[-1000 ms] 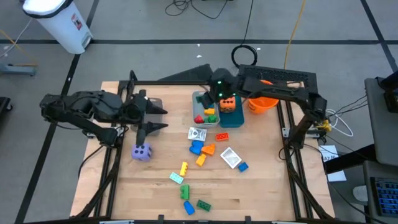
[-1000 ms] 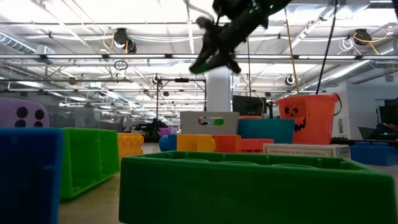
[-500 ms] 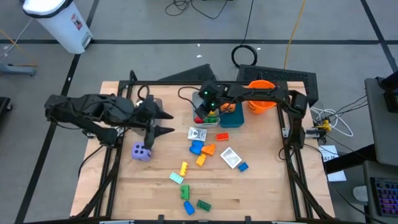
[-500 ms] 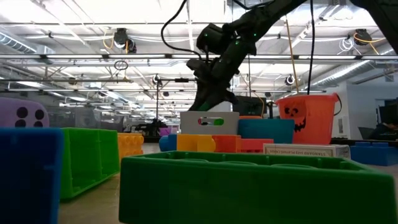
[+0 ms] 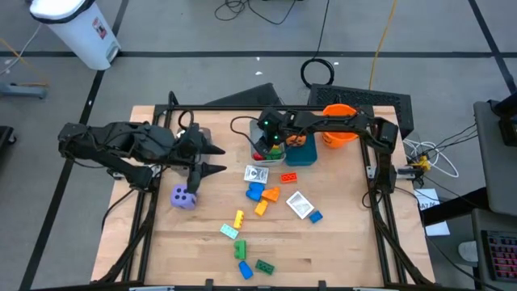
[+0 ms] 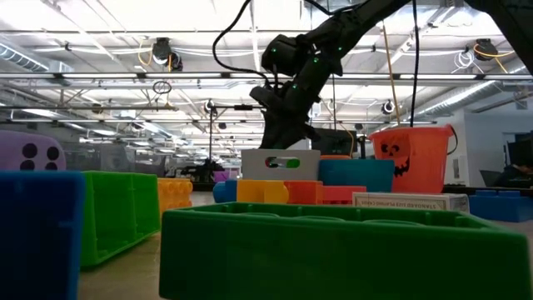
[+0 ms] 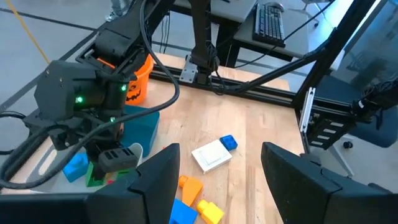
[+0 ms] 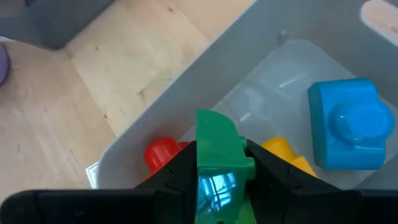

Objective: Pick & Place Toys
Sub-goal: Put the green game piece into the gray bin, then put the yellow game piece into the gray bin

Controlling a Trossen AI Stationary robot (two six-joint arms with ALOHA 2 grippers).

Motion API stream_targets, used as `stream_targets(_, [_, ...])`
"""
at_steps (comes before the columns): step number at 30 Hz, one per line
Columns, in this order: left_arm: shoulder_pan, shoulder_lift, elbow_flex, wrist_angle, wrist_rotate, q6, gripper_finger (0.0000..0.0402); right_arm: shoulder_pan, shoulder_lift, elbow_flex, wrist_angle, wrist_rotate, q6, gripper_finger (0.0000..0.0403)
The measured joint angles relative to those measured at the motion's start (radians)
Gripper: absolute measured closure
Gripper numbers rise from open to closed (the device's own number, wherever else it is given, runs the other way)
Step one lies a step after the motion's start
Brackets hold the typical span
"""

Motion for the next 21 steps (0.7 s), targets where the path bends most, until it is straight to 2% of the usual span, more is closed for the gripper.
stream_targets(10, [0.0, 0.0, 0.0, 0.0, -0.001, -0.035, 0.0167, -0.017, -0.02, -0.001, -0.006, -0.021, -0.034, 0.0221])
stream_targets(15, [-0.013, 0.0, 0.0, 0.0, -0.001, -0.069, 0.0167, -0.029, -0.093, 0.0, 0.074, -0.13, -0.024, 0.021])
stream_targets(21, [-0.054, 0.016, 0.001, 0.004, -0.002, -0.116, 0.0167, 0.008, -0.204, 0.0, 0.195, -0.184, 0.021, 0.0212])
